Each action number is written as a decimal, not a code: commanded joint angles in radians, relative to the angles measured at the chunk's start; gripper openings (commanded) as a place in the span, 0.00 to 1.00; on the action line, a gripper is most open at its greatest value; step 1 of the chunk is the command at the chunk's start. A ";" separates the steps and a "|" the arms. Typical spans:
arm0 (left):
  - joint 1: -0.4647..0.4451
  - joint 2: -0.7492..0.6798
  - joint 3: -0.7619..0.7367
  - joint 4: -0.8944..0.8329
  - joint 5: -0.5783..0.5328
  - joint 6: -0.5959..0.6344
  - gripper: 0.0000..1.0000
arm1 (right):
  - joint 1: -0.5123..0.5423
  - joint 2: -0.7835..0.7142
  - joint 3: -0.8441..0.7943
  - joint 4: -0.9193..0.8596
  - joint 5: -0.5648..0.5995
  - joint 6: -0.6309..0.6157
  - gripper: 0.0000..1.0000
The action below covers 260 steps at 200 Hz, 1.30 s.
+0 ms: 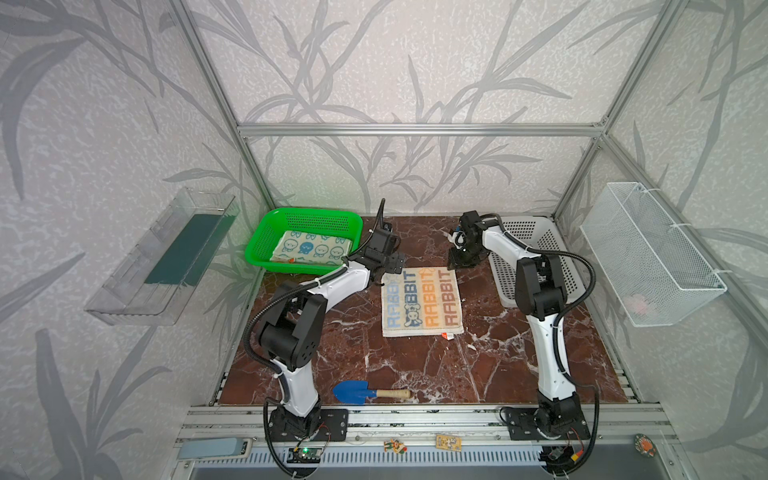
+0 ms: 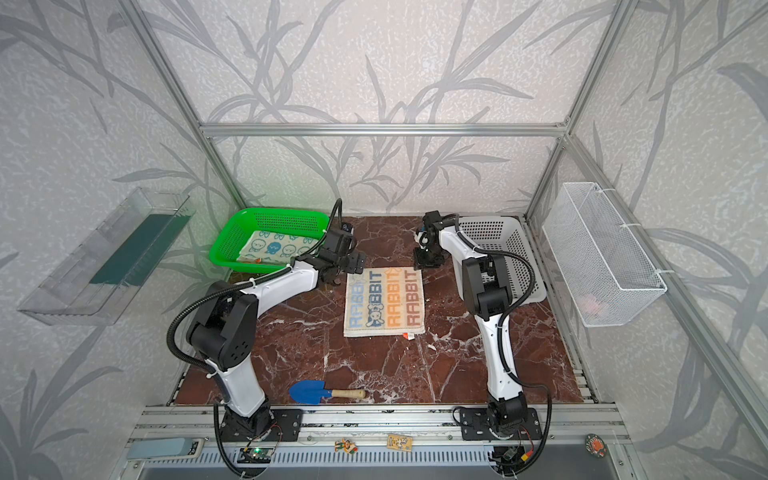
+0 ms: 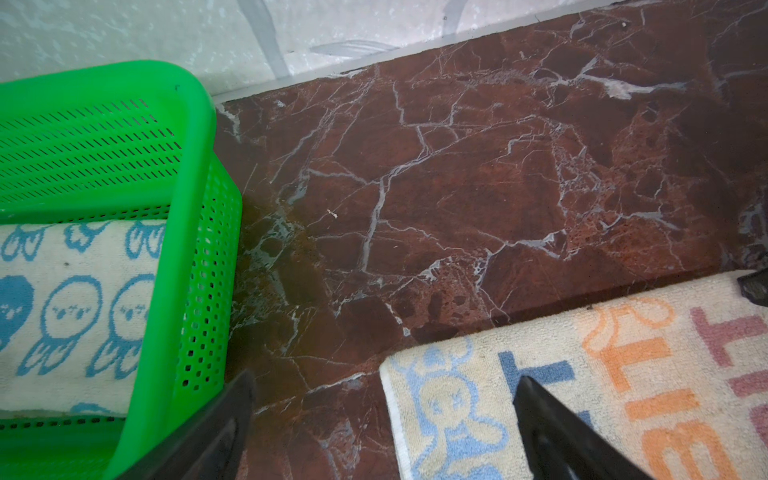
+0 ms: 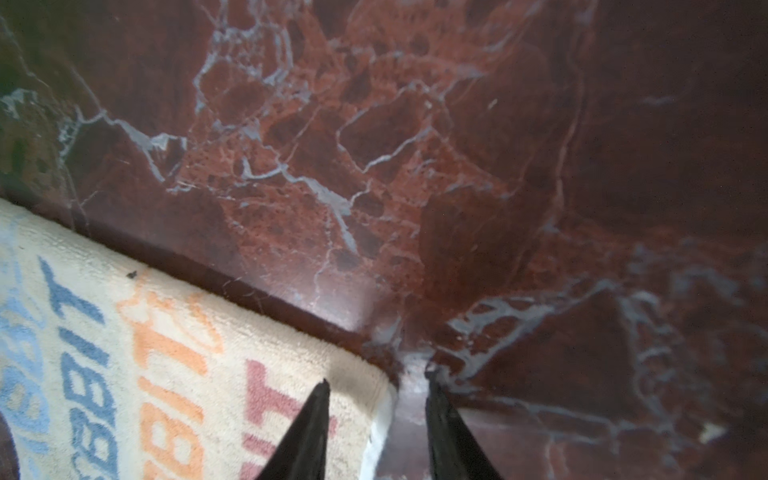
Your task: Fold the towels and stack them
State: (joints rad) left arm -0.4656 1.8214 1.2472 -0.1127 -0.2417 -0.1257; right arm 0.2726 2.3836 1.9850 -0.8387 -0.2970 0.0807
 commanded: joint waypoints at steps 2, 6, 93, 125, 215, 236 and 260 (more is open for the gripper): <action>-0.002 0.011 0.028 -0.027 -0.009 0.003 0.99 | 0.004 0.034 0.023 -0.029 0.000 -0.002 0.35; -0.003 0.012 0.029 -0.028 -0.008 0.002 0.99 | 0.004 0.034 0.023 -0.028 0.001 -0.001 0.35; 0.022 0.071 0.085 -0.154 0.213 -0.125 0.99 | 0.008 0.045 0.008 -0.029 0.014 0.007 0.09; 0.062 0.124 0.124 -0.213 0.396 -0.166 0.95 | 0.008 0.042 0.011 -0.026 -0.003 0.010 0.02; 0.182 0.250 0.242 -0.323 0.545 -0.215 0.81 | 0.008 0.036 0.008 -0.023 -0.024 0.013 0.00; 0.185 0.292 0.286 -0.361 0.550 -0.194 0.76 | 0.008 0.033 0.008 -0.025 -0.020 0.013 0.00; 0.185 0.315 0.302 -0.367 0.553 -0.187 0.68 | 0.008 0.030 0.008 -0.026 -0.018 0.010 0.00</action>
State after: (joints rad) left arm -0.2821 2.1067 1.5200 -0.4217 0.2939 -0.3317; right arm 0.2768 2.3989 1.9961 -0.8360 -0.3080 0.0856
